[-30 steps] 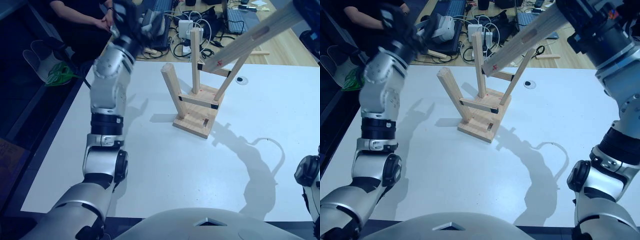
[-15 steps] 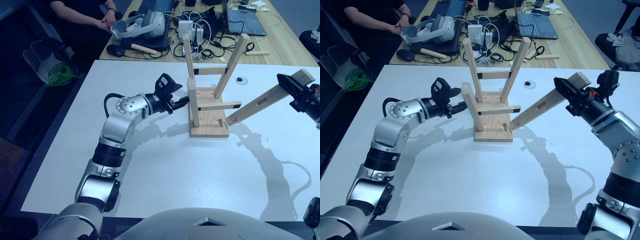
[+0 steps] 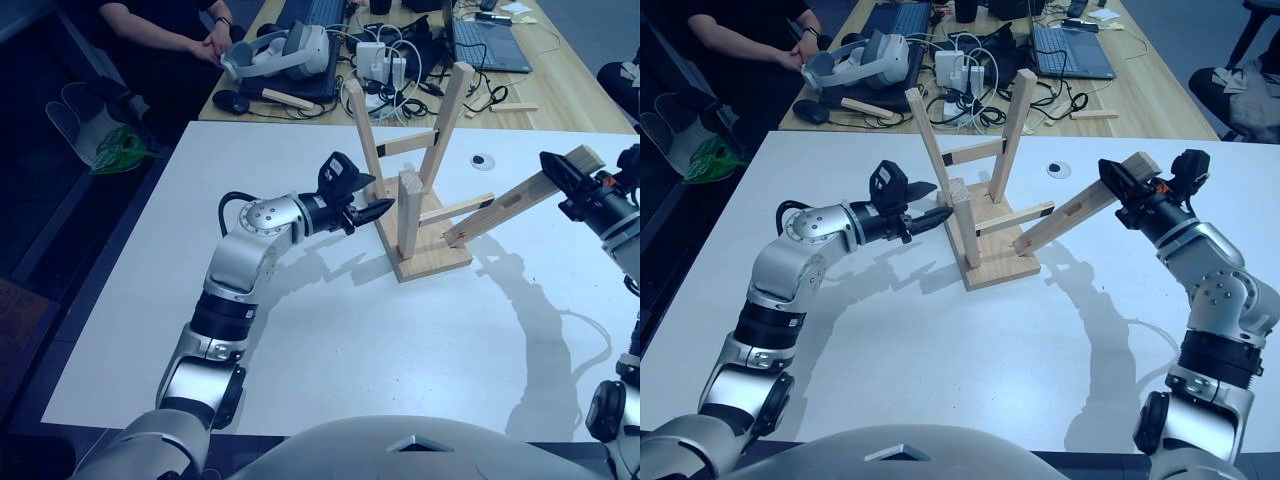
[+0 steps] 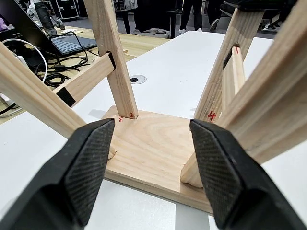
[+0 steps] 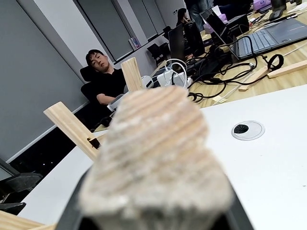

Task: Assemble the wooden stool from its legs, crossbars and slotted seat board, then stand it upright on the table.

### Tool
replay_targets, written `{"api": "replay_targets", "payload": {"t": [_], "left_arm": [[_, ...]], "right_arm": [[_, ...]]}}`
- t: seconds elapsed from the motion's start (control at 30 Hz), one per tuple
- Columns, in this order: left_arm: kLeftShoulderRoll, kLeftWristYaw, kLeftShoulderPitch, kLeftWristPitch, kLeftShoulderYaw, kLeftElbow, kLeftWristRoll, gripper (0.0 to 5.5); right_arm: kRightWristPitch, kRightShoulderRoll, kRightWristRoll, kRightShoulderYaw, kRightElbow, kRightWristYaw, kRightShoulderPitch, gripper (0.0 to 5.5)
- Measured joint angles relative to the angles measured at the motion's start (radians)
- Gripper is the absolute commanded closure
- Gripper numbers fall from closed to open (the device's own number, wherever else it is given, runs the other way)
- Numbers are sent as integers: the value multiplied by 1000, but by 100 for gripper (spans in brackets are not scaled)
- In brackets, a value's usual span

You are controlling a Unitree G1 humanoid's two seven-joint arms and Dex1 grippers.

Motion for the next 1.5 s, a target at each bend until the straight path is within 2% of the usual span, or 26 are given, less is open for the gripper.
{"api": "replay_targets", "payload": {"t": [0.37, 0.93, 0.97, 1.07, 1.27, 1.4, 1.5], "left_arm": [[-18, 33, -18, -4, 11, 17, 0, 258], [-32, 30, -20, -23, 16, 19, 0, 258], [-35, 33, -21, -25, 16, 20, 1, 258], [-38, 37, -23, -35, 17, 22, 1, 258], [-44, 47, -28, -49, 21, 31, 4, 258], [-47, 56, -29, -50, 26, 44, 8, 258], [-50, 59, -30, -55, 28, 49, 9, 258]], "right_arm": [[-51, -84, -154, 192, 39, 146, -100, 451], [-147, -77, -250, 274, 136, 226, -172, 450], [-156, -84, -266, 289, 118, 226, -168, 410], [-158, -121, -387, 382, 87, 219, -131, 352], [-167, -164, -501, 467, 30, 182, -97, 262], [-170, -159, -521, 471, 23, 146, -98, 246], [-175, -101, -505, 429, 22, 106, -82, 246]]}}
